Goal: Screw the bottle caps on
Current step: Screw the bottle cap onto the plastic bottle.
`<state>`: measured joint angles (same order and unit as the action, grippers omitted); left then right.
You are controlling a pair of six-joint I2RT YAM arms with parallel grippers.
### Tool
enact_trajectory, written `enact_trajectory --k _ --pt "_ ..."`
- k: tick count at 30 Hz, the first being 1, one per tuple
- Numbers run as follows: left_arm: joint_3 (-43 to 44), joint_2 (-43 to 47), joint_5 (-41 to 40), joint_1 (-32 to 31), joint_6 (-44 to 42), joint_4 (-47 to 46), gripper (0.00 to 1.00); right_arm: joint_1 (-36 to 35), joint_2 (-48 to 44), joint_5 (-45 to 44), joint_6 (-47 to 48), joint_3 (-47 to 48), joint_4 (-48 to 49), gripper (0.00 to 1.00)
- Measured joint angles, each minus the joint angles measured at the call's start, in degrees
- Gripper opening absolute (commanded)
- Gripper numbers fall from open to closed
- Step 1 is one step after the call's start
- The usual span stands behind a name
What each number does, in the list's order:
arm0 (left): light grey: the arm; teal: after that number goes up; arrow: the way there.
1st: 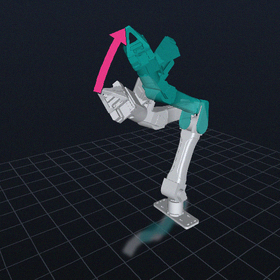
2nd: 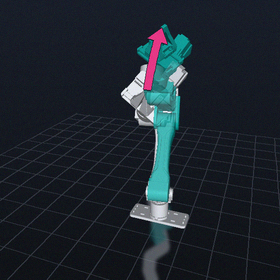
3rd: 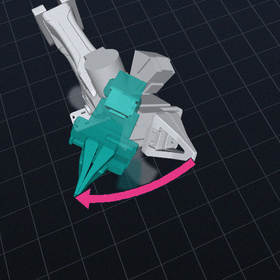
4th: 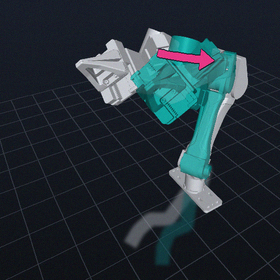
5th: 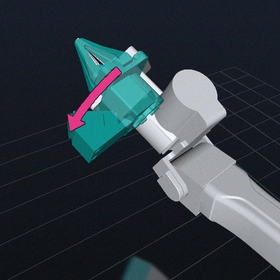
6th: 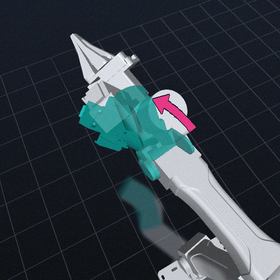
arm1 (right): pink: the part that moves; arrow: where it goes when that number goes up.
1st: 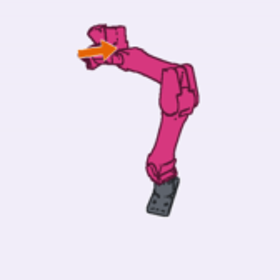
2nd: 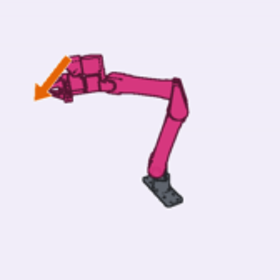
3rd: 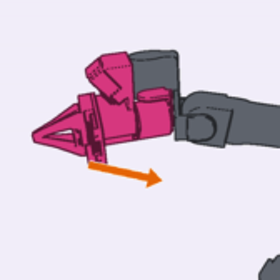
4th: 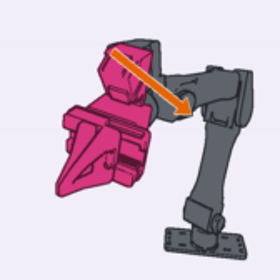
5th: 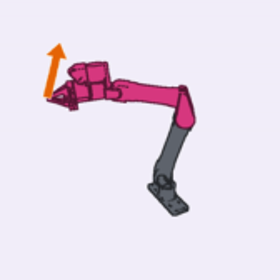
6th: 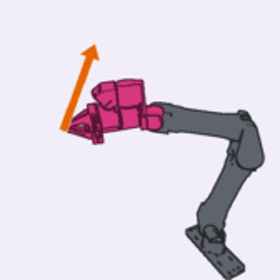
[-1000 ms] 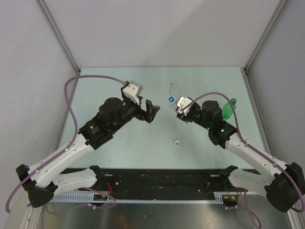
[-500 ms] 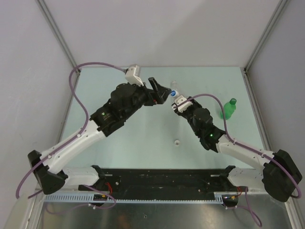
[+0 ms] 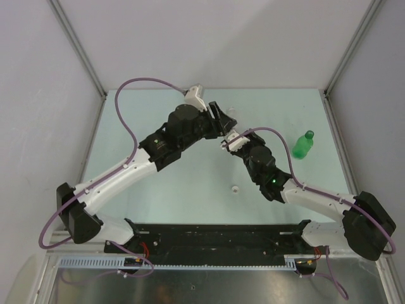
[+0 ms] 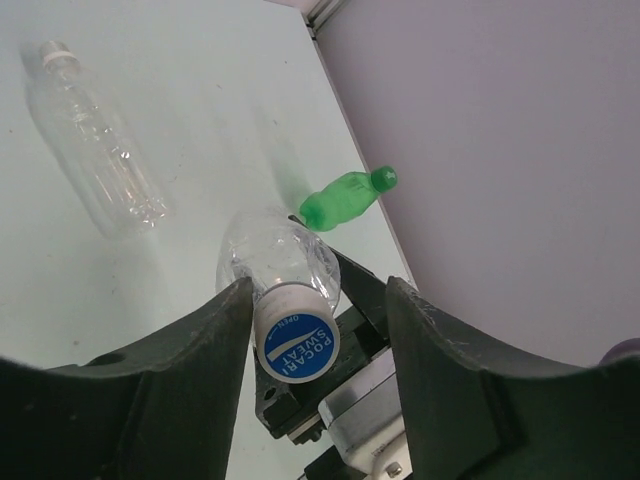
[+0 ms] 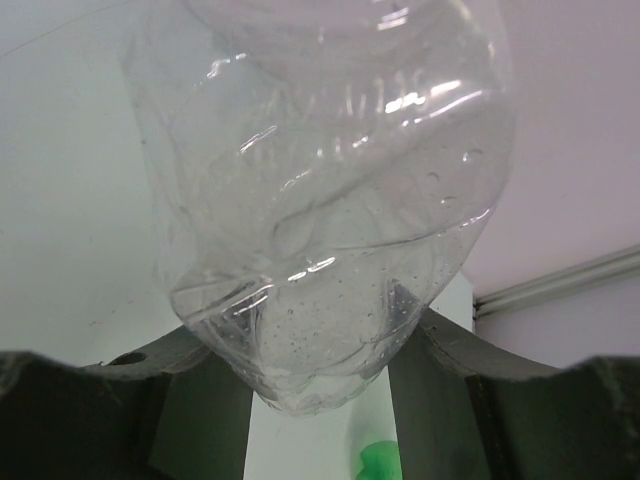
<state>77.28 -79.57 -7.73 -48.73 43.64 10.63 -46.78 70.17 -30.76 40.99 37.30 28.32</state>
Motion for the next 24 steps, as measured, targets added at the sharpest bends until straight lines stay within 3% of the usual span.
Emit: enact_trajectory --k 5,13,18,24 --pt "0.6 0.0 0.0 0.0 0.0 0.7 0.44 0.0 0.0 -1.1 0.1 0.0 1.0 0.0" --pt "1.6 -0.3 0.0 0.0 -0.1 2.4 0.05 -0.1 0.0 -2.5 0.6 0.0 1.4 0.0" --pt "2.4 -1.1 1.0 0.0 -2.9 3.6 0.0 0.5 -1.5 1.4 0.0 -0.1 -2.2 0.0" --pt "2.4 -0.5 8.5 -0.1 -16.8 4.1 0.0 4.8 -8.8 19.4 -1.6 -0.4 -14.6 0.0"
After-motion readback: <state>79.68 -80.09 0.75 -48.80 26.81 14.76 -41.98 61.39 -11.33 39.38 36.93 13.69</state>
